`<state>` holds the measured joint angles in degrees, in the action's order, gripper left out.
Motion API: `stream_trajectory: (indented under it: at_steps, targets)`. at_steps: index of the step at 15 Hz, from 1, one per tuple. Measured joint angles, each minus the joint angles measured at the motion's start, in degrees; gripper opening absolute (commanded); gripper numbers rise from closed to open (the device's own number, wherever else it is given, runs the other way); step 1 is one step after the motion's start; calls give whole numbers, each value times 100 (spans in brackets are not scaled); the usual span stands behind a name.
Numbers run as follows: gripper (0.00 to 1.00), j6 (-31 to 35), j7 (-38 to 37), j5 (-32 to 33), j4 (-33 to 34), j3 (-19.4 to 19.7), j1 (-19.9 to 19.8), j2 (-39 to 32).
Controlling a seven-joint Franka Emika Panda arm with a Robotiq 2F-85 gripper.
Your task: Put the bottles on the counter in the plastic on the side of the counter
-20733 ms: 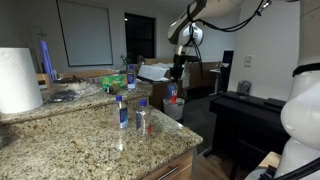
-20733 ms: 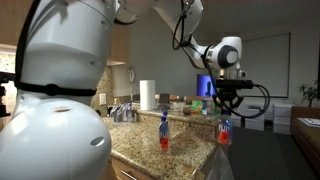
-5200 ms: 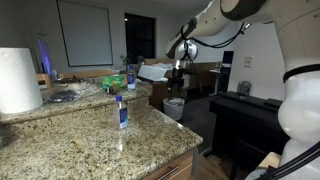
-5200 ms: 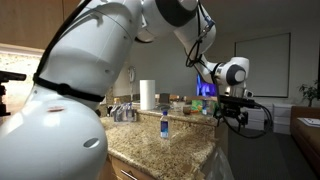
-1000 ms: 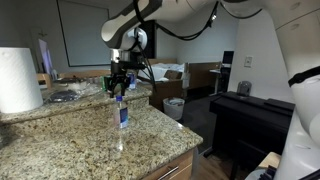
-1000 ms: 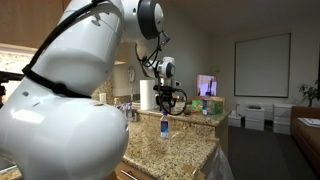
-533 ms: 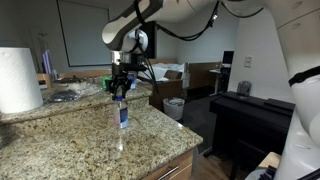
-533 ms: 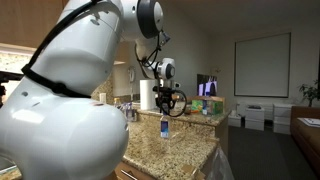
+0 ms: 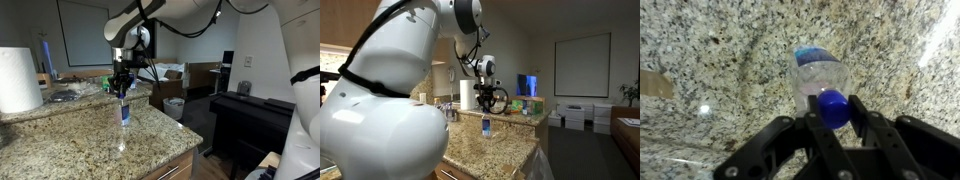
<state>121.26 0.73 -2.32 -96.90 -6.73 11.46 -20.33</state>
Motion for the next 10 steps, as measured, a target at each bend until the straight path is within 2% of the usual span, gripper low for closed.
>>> stream_trajectory:
  at_steps: [4, 6, 10]
  targets:
    - [8, 9, 51, 173, -11, 314, -330, 451]
    - [8, -22, 237, 128, -12, 486, -699, 640]
    - [8, -136, 1004, -372, -15, 860, -1544, 697]
